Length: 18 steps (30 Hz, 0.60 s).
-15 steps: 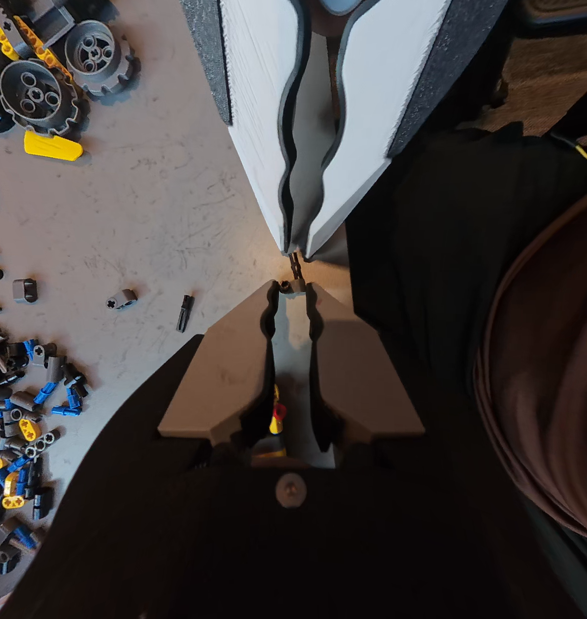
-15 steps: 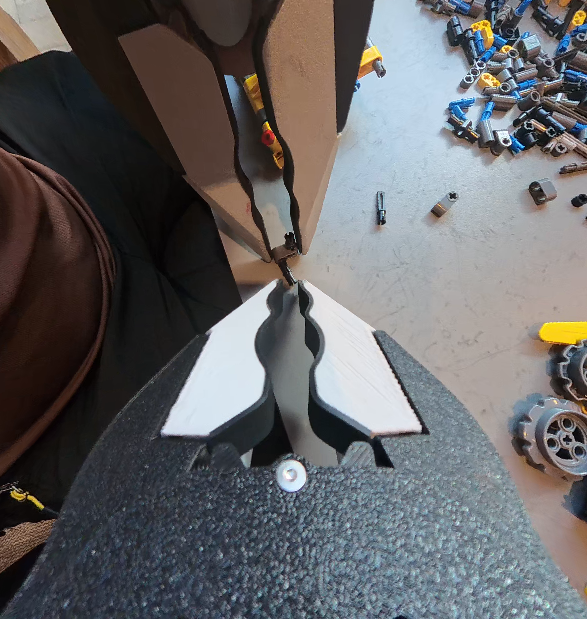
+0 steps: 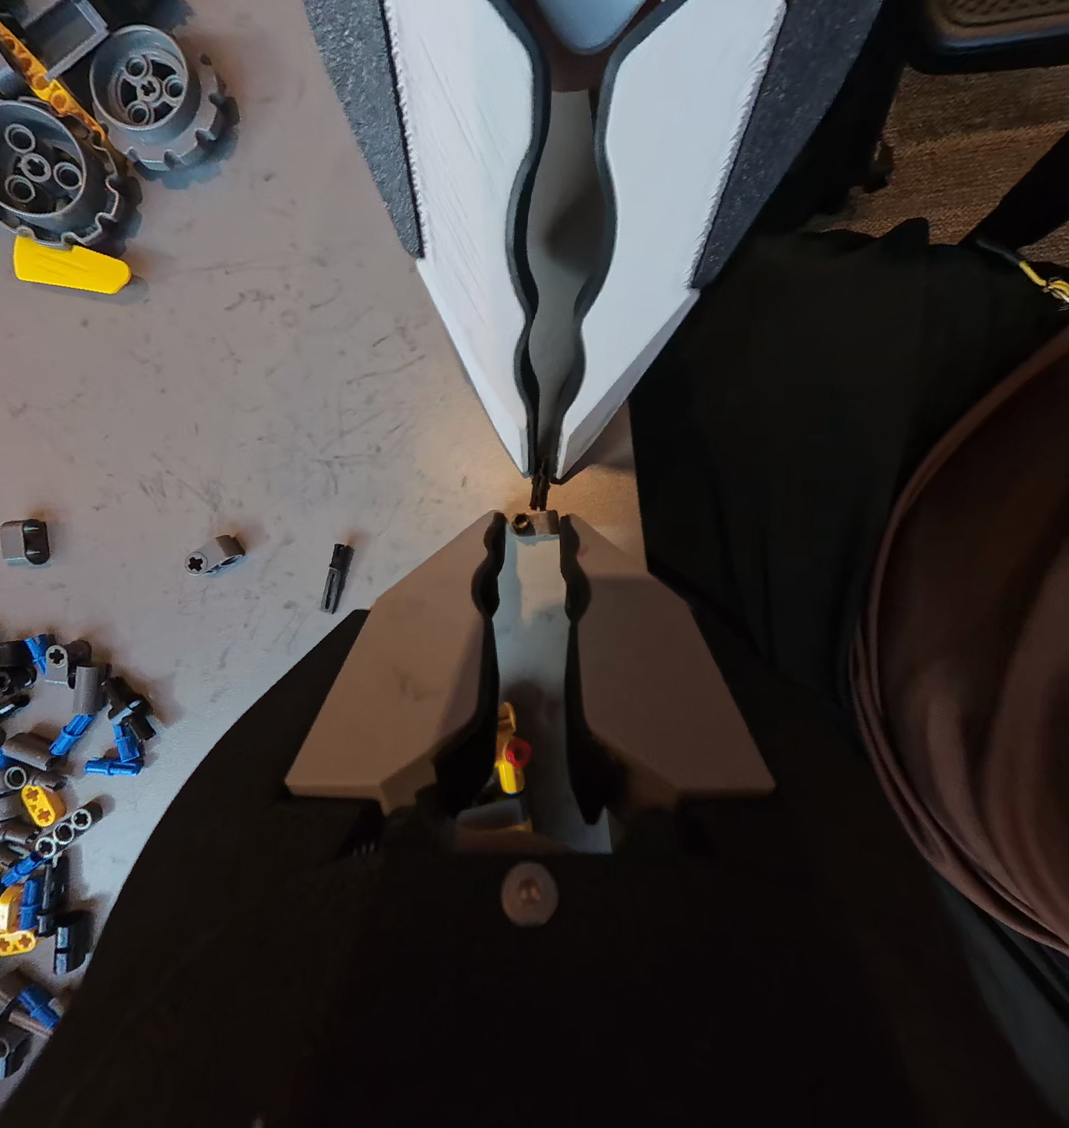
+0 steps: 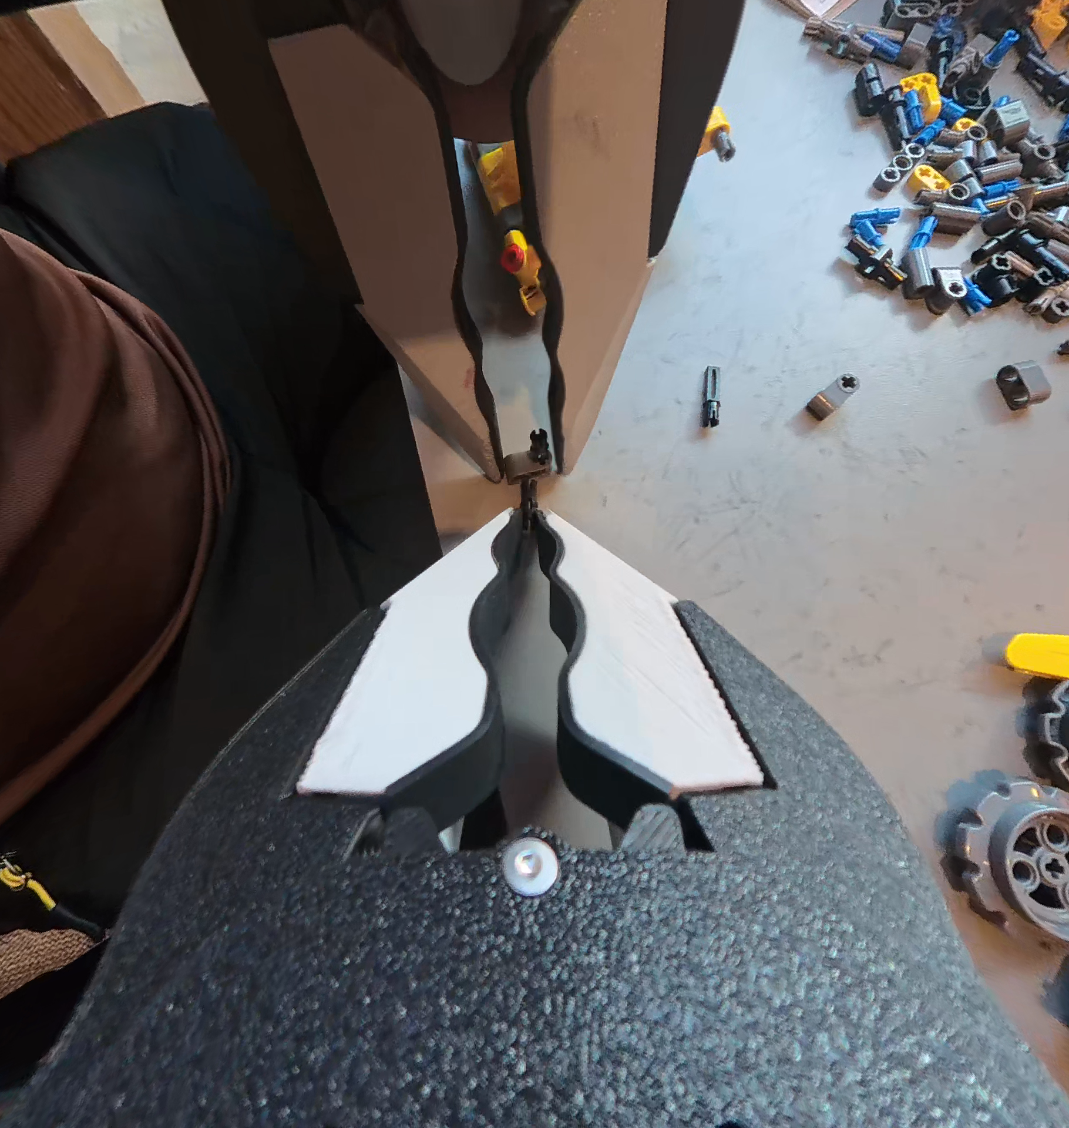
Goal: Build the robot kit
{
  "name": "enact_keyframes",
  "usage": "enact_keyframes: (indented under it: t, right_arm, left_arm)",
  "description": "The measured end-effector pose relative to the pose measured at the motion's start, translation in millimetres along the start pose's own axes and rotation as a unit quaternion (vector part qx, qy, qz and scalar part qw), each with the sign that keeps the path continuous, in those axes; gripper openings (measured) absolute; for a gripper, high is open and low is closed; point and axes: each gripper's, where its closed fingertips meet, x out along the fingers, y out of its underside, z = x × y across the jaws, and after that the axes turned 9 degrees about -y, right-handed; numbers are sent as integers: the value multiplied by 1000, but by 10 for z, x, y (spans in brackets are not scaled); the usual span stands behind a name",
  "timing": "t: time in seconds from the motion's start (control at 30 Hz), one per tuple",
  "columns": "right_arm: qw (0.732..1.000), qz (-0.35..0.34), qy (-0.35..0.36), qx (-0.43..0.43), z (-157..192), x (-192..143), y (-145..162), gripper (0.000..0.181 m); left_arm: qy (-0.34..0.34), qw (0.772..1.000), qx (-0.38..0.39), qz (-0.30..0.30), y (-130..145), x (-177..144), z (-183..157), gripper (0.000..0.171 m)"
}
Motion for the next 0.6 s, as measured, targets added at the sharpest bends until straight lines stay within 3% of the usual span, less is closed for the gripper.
enact_keyframes:
  t: [0.17,0.3,0.43,0.6]
  right_arm:
    - [1000,-3,7,-3,25,-32,16,1]
    - [1000,-13,14,0,17,-93,-11,1]
    - [1000,-22,22,0,11,-154,-30,1]
    - [999,-32,34,-21,38,-216,-109,1]
  left_arm:
    - [1,1000,13,-1,-2,2,9,17]
    - [-13,1000,10,9,28,-16,54,33]
    - [-26,1000,13,6,59,-98,54,38]
    - [-65,997,26,-37,-141,-273,77,20]
